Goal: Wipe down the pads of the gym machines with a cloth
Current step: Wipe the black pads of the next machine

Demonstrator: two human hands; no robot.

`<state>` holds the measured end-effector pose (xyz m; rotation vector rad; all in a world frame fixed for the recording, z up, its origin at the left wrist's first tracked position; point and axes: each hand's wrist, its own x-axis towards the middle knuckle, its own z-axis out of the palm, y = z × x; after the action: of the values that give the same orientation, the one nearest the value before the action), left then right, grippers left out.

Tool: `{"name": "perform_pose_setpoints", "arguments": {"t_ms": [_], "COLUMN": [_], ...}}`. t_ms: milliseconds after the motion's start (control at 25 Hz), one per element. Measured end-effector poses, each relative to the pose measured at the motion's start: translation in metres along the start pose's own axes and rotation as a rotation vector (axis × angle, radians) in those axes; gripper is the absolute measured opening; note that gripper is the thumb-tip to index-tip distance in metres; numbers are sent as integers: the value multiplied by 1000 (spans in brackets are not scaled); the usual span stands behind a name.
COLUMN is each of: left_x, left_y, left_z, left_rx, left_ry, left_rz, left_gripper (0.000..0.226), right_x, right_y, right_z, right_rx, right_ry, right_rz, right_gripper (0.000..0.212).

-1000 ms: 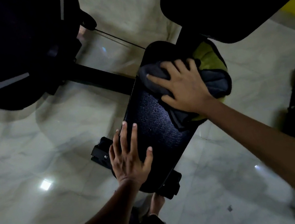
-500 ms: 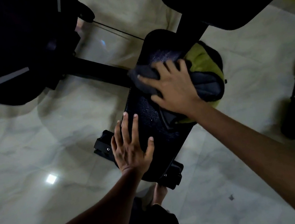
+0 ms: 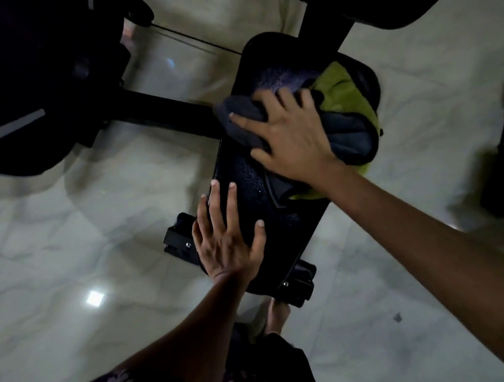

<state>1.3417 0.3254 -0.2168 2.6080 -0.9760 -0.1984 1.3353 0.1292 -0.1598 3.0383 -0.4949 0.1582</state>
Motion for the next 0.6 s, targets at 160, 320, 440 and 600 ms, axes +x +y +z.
{"name": "perform_pose_setpoints", "arguments": {"t_ms": [160,320,440,600], "left_x": [-1,-1,-1,-1], "left_y": [1,1,0,0], "left_z": [1,0,0,1], "left_rx": [-20,-31,-33,-49], "left_ry": [6,-17,-16,-3], "left_rz": [-2,3,3,0], "left_gripper": [70,72,71,70], "right_x": [-48,-27,1,-29], "right_y": [18,48,18,4], "right_z": [-2,-9,-6,-1], "right_rx": [-13,-24,-24,-29], "right_ry": [-60,-57,-47,-69], "right_rz": [-229,97,202,-57], "right_gripper": [61,57,58,62]}}
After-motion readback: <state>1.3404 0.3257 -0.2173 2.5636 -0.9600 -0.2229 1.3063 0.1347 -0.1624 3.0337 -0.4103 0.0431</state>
